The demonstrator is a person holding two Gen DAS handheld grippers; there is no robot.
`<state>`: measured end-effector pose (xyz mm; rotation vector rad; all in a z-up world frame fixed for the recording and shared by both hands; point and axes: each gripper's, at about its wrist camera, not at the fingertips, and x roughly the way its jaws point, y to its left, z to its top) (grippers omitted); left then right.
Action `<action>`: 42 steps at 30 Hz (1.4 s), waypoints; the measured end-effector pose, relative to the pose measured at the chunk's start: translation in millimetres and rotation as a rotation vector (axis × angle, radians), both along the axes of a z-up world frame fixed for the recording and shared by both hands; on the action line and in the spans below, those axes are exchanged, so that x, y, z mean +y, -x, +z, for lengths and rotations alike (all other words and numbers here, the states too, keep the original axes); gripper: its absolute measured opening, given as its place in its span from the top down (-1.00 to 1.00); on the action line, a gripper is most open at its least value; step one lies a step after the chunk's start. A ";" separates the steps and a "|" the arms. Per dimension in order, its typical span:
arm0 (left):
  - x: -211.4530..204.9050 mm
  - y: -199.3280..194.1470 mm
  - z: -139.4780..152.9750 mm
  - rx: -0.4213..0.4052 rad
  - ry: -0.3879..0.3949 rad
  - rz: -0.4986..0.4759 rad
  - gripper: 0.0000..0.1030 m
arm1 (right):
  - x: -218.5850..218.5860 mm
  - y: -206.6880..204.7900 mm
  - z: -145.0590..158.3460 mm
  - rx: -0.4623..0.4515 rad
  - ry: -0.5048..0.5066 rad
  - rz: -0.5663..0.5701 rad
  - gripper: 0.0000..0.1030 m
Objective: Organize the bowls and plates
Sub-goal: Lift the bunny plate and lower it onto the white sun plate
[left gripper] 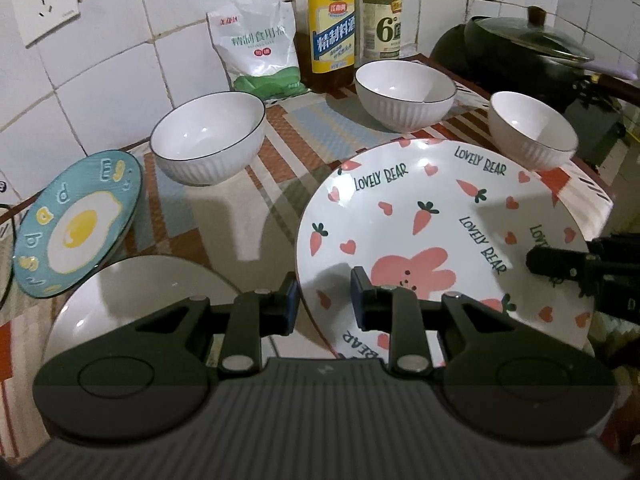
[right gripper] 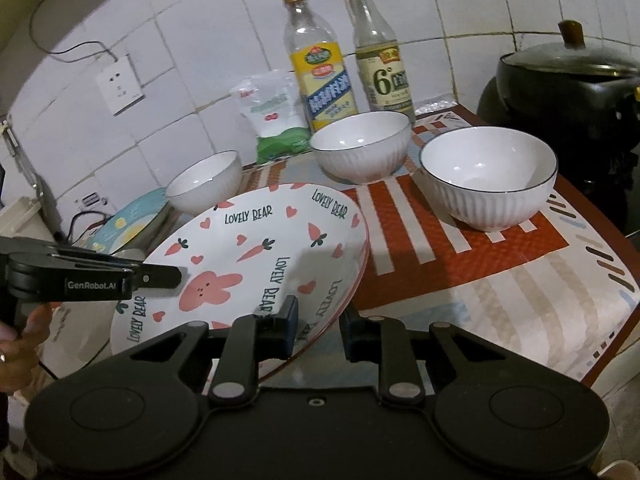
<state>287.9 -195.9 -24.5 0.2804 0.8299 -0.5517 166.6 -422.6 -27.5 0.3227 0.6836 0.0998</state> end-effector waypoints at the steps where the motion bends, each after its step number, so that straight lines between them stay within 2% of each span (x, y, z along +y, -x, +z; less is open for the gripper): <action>1: 4.5 3.9 4.1 0.002 0.004 -0.002 0.52 | 2.0 3.0 4.0 0.000 0.001 0.007 0.48; 11: 62.2 41.8 41.2 -0.037 0.027 0.057 0.52 | 45.3 23.8 40.5 -0.046 0.015 0.088 0.48; 21: 133.4 55.8 60.4 -0.038 0.027 0.161 0.52 | 101.9 15.4 54.7 -0.064 -0.003 0.203 0.48; 31: 187.8 42.5 40.8 0.003 0.034 0.253 0.52 | 151.7 -12.4 41.1 -0.033 0.001 0.282 0.48; 42: 203.3 19.1 9.2 0.086 0.039 0.270 0.52 | 169.5 -30.8 21.0 0.035 0.025 0.293 0.48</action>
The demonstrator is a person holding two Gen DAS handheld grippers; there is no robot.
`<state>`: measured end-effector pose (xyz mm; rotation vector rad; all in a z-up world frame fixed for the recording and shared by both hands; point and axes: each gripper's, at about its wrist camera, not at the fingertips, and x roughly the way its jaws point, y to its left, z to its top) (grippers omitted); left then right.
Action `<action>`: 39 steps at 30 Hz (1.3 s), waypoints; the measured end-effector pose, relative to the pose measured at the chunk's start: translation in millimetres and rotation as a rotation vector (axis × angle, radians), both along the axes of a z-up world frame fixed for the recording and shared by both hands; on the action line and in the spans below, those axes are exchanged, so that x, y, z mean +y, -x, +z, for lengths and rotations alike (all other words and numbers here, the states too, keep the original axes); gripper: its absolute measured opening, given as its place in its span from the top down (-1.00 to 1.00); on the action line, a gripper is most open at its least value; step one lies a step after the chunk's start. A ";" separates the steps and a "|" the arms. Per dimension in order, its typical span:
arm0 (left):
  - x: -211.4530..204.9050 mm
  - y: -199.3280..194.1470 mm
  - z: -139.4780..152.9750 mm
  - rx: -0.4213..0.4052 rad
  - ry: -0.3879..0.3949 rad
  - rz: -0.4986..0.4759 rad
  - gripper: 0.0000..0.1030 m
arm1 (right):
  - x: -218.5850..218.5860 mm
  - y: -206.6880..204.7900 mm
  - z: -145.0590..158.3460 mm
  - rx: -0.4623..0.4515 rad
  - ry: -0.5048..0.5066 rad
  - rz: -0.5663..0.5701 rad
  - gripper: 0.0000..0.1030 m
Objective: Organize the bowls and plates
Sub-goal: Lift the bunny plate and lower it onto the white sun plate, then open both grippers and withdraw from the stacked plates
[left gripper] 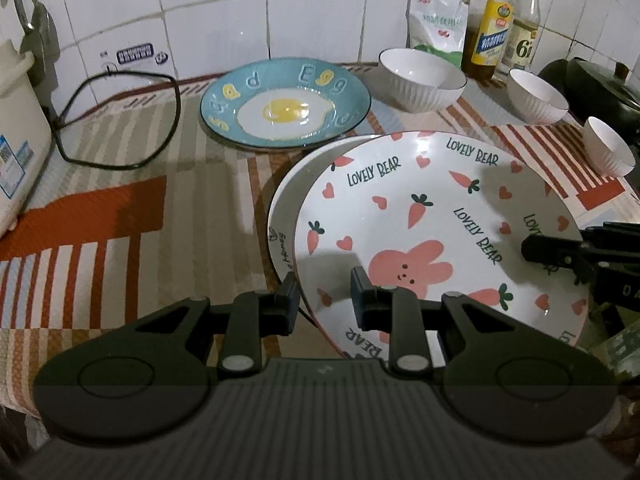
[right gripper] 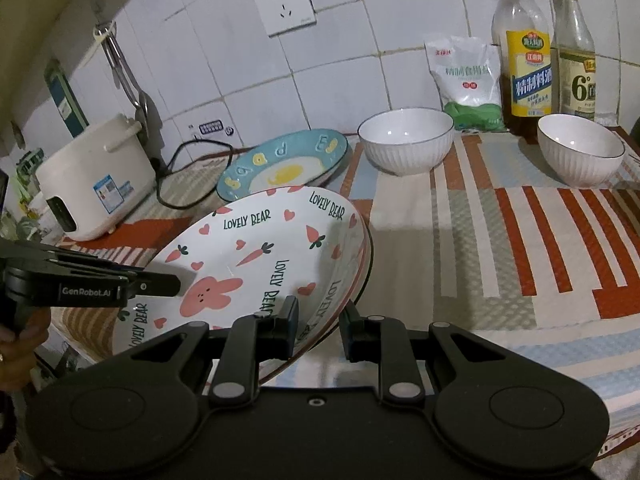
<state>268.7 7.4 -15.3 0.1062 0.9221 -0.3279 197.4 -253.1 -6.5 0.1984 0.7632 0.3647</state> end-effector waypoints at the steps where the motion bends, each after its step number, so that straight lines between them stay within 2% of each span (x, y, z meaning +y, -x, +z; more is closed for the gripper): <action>1: -0.2 -1.7 -2.0 0.003 -0.002 -0.002 0.51 | 1.1 -1.0 -0.9 0.004 0.007 0.000 0.48; 6: 0.9 -9.6 -8.3 0.031 -0.003 0.001 0.51 | 5.4 -6.6 -3.5 0.026 0.031 0.006 0.48; 19: 1.5 -20.0 -9.2 0.024 -0.024 0.012 0.51 | 8.7 -18.2 -6.4 0.031 0.024 0.005 0.48; 24: -5.4 -17.3 -9.7 -0.008 -0.062 -0.017 0.53 | 17.9 -14.7 -6.9 -0.010 0.102 0.003 0.48; 26: -8.5 -14.5 -8.1 -0.025 -0.056 -0.043 0.68 | 18.2 -15.2 -6.7 -0.017 0.102 0.007 0.48; 29: -12.0 -13.7 -5.9 0.024 0.000 -0.081 0.68 | 18.6 -16.5 -6.0 -0.020 0.105 0.011 0.48; 33: -21.9 -5.9 -2.1 -0.033 -0.036 -0.091 0.69 | 24.6 -16.1 -6.2 -0.041 0.157 0.024 0.47; 37: -22.7 -5.4 -2.2 -0.043 -0.034 -0.092 0.69 | 26.7 -17.6 -6.5 -0.051 0.181 0.031 0.45; 39: -22.6 -4.1 -3.8 -0.056 -0.040 -0.088 0.68 | 32.0 -17.9 -7.8 -0.072 0.230 0.040 0.38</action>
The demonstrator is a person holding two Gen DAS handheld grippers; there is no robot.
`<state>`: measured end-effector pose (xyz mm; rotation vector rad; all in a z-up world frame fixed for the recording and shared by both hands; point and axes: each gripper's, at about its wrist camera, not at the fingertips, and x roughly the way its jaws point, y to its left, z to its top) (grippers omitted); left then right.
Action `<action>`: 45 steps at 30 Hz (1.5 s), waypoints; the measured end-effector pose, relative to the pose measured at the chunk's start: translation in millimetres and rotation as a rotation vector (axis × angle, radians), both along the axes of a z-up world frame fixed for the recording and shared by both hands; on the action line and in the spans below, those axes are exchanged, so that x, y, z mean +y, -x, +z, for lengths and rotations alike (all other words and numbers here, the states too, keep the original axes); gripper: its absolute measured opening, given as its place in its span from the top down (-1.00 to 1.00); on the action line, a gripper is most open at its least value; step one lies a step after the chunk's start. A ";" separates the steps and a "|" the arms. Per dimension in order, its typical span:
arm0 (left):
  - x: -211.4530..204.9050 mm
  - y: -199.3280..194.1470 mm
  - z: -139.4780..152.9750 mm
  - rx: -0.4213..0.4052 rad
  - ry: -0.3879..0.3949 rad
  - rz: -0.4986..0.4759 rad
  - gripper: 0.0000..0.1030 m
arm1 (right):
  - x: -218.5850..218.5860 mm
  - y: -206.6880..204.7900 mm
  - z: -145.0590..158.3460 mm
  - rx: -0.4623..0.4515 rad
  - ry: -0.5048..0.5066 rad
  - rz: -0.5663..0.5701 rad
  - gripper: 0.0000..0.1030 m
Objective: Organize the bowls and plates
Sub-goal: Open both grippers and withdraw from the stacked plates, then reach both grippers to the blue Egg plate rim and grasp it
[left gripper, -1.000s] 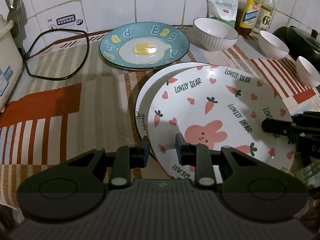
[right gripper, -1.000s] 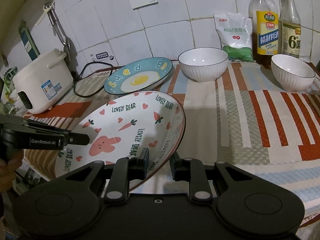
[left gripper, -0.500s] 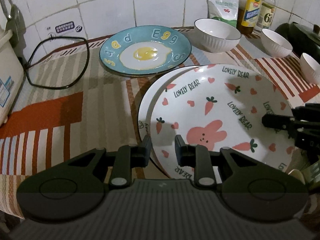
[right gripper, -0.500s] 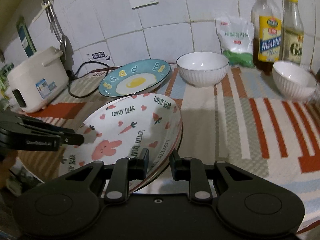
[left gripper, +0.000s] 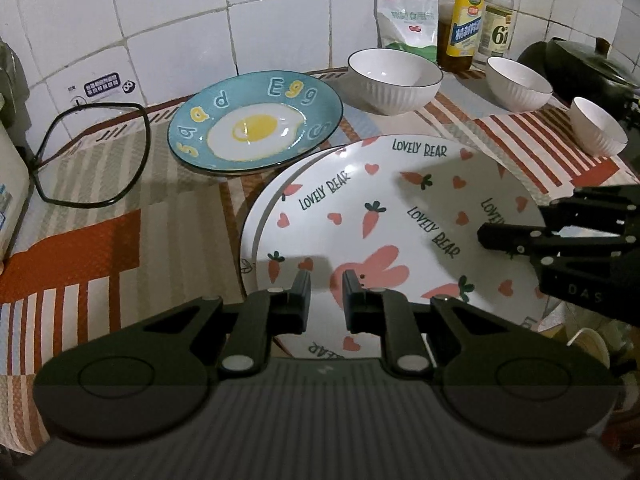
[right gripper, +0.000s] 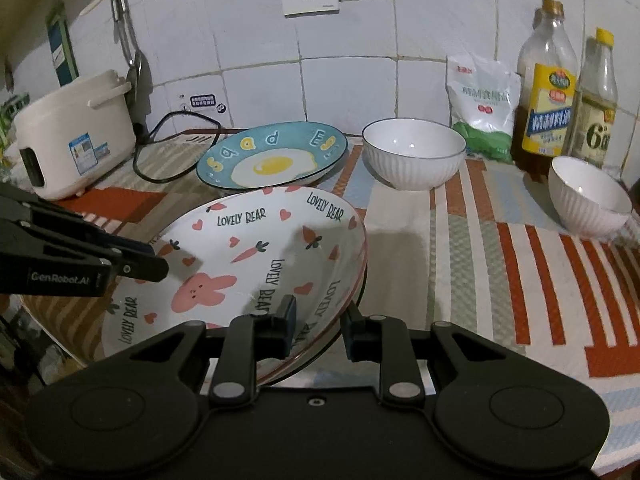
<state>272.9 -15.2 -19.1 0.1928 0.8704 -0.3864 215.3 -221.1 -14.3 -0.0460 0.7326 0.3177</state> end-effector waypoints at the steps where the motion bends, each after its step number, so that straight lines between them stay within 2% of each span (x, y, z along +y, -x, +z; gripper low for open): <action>1: 0.6 0.6 -0.9 -0.004 0.003 0.002 0.68 | 3.5 -0.2 -1.3 -0.015 0.034 0.001 0.35; 4: 2.2 2.9 -2.5 -0.003 0.024 0.006 0.68 | 8.1 0.0 -6.0 -0.043 0.084 -0.001 0.28; 13: 0.9 11.7 0.8 -0.067 0.021 -0.002 0.61 | 4.8 0.3 -17.4 -0.087 0.078 0.011 0.20; 15: 0.5 14.4 2.3 -0.074 0.023 -0.009 0.60 | 6.4 1.2 -19.0 -0.093 0.083 0.021 0.10; 17: 0.3 16.1 3.6 -0.076 0.027 -0.011 0.45 | 8.0 1.2 -22.0 -0.091 0.086 0.039 0.02; 20: -0.3 20.4 6.3 -0.089 0.023 -0.015 0.31 | 3.6 4.5 -18.3 -0.099 0.067 0.040 0.02; 25: 4.2 28.9 15.2 -0.105 0.023 -0.020 0.07 | -12.2 15.6 5.8 -0.132 0.005 0.039 0.01; 32: 12.5 46.0 34.4 -0.122 0.005 -0.030 -0.23 | -27.2 34.5 49.0 -0.087 -0.116 0.089 0.00; 36: 16.2 58.9 50.9 -0.141 -0.010 -0.040 -0.29 | -27.0 47.2 76.7 -0.079 -0.148 0.130 -0.23; 39: 19.5 70.1 65.8 -0.164 -0.015 -0.049 -0.48 | -25.2 54.4 95.6 -0.076 -0.166 0.158 -0.29; 41: 21.3 76.4 74.1 -0.188 -0.019 -0.056 -0.68 | -23.5 58.1 106.6 -0.079 -0.173 0.178 -0.34; 44: 22.7 86.4 85.8 -0.232 -0.040 -0.060 -0.75 | -19.9 61.4 120.0 -0.082 -0.183 0.209 -0.38; 45: 22.9 88.9 89.1 -0.244 -0.047 -0.059 -0.76 | -18.8 62.2 124.3 -0.083 -0.190 0.220 -0.47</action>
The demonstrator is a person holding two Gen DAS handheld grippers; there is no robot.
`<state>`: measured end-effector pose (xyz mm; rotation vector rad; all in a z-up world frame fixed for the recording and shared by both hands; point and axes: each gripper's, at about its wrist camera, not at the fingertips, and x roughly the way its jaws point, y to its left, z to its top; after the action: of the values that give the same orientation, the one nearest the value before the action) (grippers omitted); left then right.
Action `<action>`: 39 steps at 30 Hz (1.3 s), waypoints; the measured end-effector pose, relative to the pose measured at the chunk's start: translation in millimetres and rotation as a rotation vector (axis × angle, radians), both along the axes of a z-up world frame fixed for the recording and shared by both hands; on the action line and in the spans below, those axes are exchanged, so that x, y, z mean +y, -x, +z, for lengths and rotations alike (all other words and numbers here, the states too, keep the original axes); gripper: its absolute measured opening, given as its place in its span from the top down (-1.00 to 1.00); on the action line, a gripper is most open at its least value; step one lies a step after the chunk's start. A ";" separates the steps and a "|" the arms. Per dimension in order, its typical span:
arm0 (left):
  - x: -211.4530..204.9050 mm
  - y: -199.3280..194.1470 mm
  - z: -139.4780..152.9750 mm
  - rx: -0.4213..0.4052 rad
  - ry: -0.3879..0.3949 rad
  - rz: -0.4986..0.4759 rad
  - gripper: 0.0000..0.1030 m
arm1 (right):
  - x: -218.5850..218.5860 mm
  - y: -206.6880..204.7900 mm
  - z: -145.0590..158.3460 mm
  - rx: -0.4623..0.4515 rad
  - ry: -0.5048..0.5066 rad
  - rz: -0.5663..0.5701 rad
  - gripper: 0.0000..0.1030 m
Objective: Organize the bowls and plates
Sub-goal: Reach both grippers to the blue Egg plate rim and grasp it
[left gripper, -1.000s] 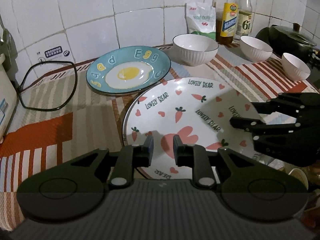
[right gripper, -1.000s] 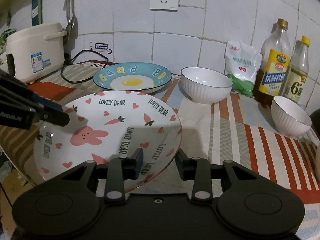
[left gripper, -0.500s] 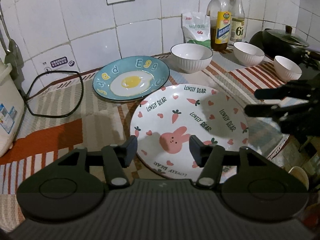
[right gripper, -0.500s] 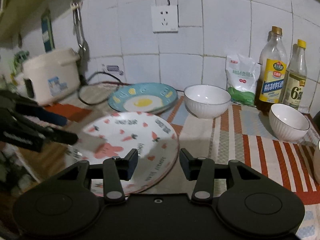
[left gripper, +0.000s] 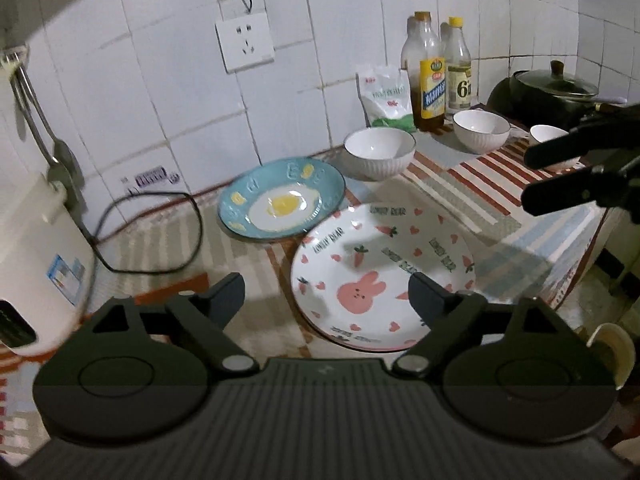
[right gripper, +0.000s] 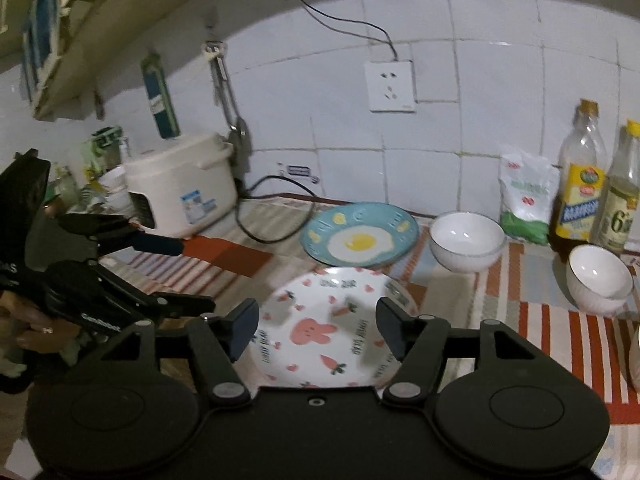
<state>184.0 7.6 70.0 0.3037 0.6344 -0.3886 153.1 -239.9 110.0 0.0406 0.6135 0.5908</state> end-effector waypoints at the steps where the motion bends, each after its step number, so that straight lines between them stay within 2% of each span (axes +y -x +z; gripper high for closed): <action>1: 0.9 1.9 2.6 -0.010 -0.002 0.000 -0.79 | 1.7 -0.3 4.0 0.000 -0.008 0.013 -0.51; 10: 10.0 -11.2 14.6 -0.042 0.052 0.031 -0.86 | 20.7 -35.5 16.5 0.005 -0.028 0.073 -0.61; 14: 13.6 -37.2 9.2 -0.048 0.088 0.075 -0.86 | 19.4 -65.7 1.1 -0.016 -0.097 0.075 -0.63; 17: 22.6 -60.1 0.1 -0.037 0.157 0.107 -0.86 | 12.5 -89.6 -19.6 -0.031 -0.177 0.078 -0.63; 22: 31.3 -99.1 -26.0 -0.041 0.232 0.125 -0.85 | 10.9 -145.2 -56.5 0.107 -0.159 0.026 -0.63; 26: 35.1 -137.8 -51.8 0.029 0.270 0.153 -0.77 | 12.9 -187.5 -83.6 0.216 -0.150 -0.025 -0.63; 28: 36.3 -155.7 -64.0 0.051 0.269 0.168 -0.67 | 17.2 -202.6 -94.8 0.226 -0.113 -0.059 -0.61; 30: 36.3 -173.1 -76.1 0.080 0.259 0.186 -0.54 | 23.2 -212.3 -103.7 0.209 -0.087 -0.082 -0.46; 32: 37.0 -190.0 -86.4 0.115 0.251 0.210 -0.39 | 31.3 -221.4 -112.7 0.204 -0.038 -0.100 -0.40; 35: 39.5 -216.9 -102.7 0.153 0.237 0.252 -0.30 | 43.6 -236.3 -123.1 0.215 0.027 -0.130 -0.37; 37: 42.4 -233.2 -110.8 0.179 0.238 0.281 -0.11 | 52.1 -244.7 -127.5 0.211 0.076 -0.135 -0.37; 39: 44.8 -246.5 -116.8 0.214 0.253 0.295 -0.03 | 57.7 -251.6 -129.7 0.206 0.103 -0.154 -0.30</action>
<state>430.5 52.5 -46.8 -0.0758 0.8177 -0.2147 404.7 -182.2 -19.6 0.0519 0.8319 0.4079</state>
